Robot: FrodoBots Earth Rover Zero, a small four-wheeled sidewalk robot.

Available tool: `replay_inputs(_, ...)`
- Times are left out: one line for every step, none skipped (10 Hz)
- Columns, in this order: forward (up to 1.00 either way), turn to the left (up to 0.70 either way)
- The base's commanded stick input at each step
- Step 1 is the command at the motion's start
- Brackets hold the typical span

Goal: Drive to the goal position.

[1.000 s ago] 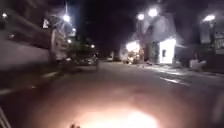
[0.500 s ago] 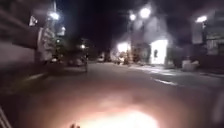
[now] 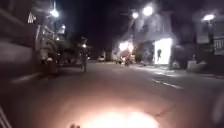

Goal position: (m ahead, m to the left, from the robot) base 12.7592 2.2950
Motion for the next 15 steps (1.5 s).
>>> replay_inputs(1.0,0.0)
replay_inputs(1.0,0.0)
replay_inputs(1.0,0.0)
replay_inputs(1.0,0.0)
replay_inputs(1.0,0.0)
replay_inputs(1.0,0.0)
replay_inputs(1.0,0.0)
replay_inputs(1.0,0.0)
replay_inputs(1.0,0.0)
replay_inputs(1.0,0.0)
replay_inputs(1.0,0.0)
replay_inputs(1.0,0.0)
replay_inputs(1.0,0.0)
replay_inputs(1.0,0.0)
replay_inputs(1.0,0.0)
